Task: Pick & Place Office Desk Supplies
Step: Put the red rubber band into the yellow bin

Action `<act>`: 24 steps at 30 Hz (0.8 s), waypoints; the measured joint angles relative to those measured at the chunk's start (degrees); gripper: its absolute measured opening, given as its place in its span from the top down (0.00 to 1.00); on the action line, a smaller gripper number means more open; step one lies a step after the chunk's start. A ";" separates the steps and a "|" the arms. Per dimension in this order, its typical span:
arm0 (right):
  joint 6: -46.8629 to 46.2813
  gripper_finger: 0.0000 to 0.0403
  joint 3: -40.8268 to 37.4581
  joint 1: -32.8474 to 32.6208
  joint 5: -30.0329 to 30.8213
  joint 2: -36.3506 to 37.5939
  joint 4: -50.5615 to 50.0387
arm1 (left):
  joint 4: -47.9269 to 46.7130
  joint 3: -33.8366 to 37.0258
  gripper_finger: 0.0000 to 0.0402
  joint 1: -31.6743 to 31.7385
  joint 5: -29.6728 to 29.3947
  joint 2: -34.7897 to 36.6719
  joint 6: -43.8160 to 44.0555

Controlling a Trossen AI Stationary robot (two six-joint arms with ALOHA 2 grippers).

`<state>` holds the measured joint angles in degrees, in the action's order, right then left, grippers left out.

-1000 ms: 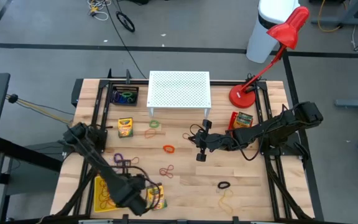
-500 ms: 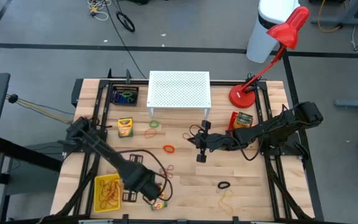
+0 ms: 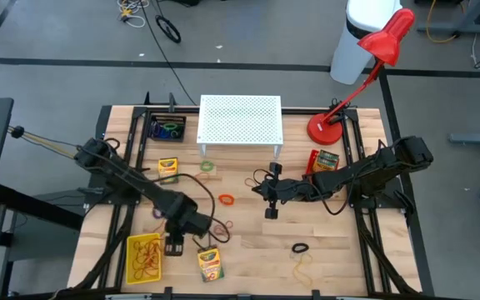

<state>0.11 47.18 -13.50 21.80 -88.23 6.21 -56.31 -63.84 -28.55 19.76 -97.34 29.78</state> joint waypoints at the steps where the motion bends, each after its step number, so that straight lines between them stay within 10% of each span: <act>1: 0.01 0.96 0.00 0.00 0.00 0.00 0.01 | -0.67 0.56 0.60 0.41 0.77 -0.66 -0.91; 24: 0.16 0.96 -0.02 0.00 0.00 0.00 0.19 | -3.73 5.00 0.64 1.55 4.15 -5.03 -6.93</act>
<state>0.27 47.16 -13.50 21.80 -88.23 6.39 -60.04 -58.85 -27.00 23.91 -102.37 22.85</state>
